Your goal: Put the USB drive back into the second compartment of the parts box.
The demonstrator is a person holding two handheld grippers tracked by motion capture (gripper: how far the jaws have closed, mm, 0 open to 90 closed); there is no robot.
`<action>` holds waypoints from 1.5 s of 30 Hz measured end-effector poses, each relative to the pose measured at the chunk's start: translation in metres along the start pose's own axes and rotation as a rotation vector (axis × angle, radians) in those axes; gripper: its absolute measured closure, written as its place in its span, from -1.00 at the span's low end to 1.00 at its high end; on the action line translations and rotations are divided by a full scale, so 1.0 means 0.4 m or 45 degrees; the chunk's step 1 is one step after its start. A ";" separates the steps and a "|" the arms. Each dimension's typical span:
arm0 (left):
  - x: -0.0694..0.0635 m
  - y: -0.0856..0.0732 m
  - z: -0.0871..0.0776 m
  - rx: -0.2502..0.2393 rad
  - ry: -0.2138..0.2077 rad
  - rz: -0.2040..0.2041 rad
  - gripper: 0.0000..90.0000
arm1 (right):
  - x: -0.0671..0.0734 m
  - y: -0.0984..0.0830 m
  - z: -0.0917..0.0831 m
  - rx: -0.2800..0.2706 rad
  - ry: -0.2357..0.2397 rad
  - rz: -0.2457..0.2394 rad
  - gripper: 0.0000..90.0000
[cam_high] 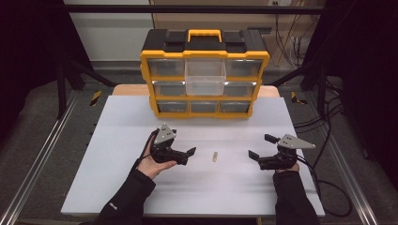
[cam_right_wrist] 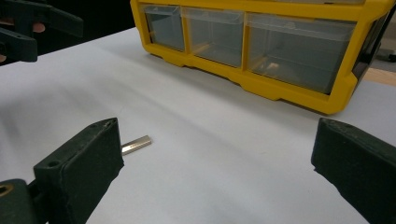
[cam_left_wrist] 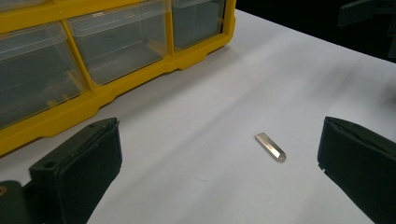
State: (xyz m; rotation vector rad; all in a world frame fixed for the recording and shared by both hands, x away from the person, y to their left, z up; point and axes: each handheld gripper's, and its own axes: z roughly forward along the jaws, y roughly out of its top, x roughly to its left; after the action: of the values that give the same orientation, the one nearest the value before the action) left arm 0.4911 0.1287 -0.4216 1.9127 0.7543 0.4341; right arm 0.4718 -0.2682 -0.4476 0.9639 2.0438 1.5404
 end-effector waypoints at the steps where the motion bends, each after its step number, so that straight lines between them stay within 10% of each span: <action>1: -0.002 0.001 0.004 -0.001 -0.001 -0.002 -1.00 | 0.000 0.000 0.000 0.000 0.000 0.000 -0.95; 45: -0.088 0.023 0.181 0.186 -0.046 0.046 -1.00 | -0.001 0.002 -0.004 -0.009 0.001 -0.001 -0.95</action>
State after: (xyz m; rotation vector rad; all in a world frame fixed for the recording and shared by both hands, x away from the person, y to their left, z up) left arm 0.5109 0.0534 -0.4445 2.0675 0.7463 0.3743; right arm 0.4714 -0.2694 -0.4465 0.9593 2.0377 1.5472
